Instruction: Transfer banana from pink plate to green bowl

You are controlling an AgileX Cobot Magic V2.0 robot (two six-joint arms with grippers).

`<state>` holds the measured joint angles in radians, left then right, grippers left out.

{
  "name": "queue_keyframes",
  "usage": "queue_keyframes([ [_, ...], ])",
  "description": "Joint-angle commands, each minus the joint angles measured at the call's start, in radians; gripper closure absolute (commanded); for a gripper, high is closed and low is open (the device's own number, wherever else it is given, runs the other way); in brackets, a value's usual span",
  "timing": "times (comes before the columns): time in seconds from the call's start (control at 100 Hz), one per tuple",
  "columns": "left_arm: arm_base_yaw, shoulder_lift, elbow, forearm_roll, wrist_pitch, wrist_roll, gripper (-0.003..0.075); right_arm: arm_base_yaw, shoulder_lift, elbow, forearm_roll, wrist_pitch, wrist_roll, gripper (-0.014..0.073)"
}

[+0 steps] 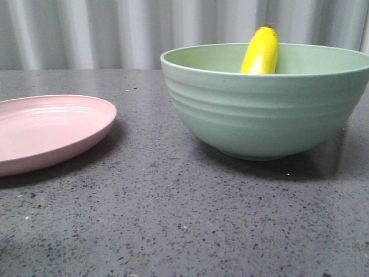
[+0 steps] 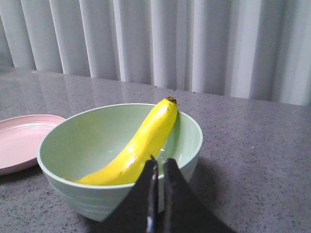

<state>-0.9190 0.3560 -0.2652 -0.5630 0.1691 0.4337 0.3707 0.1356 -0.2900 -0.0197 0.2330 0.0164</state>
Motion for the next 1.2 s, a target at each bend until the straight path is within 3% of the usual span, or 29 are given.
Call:
queue_keyframes([
  [0.0, -0.007, 0.005, -0.008, -0.013, -0.070, -0.001, 0.0741, -0.006, 0.006, -0.025, -0.012, -0.077, -0.007, 0.0662],
  [0.26, -0.005, 0.005, 0.016, -0.013, -0.097, -0.001, 0.0741, -0.006, 0.006, -0.025, -0.012, -0.077, -0.007, 0.0662],
  [0.4, -0.003, 0.005, 0.057, 0.001, -0.289, -0.001, 0.0741, -0.006, 0.006, -0.025, -0.012, -0.077, -0.007, 0.0662],
  [0.55, 0.034, -0.005, 0.116, 0.149, -0.509, -0.009, 0.0741, -0.006, 0.006, -0.025, -0.012, -0.077, -0.007, 0.0662],
  [0.64, 0.095, -0.030, 0.149, 0.224, -0.575, -0.044, 0.0741, -0.006, 0.006, -0.025, -0.012, -0.077, -0.007, 0.0662],
  [0.83, 0.295, -0.132, 0.206, 0.393, -0.570, -0.206, 0.0741, -0.006, 0.006, -0.025, -0.012, -0.077, -0.007, 0.0662],
  [1.01, 0.502, -0.243, 0.269, 0.420, -0.526, -0.274, 0.0741, -0.006, 0.006, -0.025, -0.012, -0.077, -0.007, 0.0662],
  [1.19, 0.656, -0.325, 0.275, 0.440, -0.315, -0.274, 0.0741, -0.006, 0.006, -0.025, -0.012, -0.077, -0.007, 0.0662],
])
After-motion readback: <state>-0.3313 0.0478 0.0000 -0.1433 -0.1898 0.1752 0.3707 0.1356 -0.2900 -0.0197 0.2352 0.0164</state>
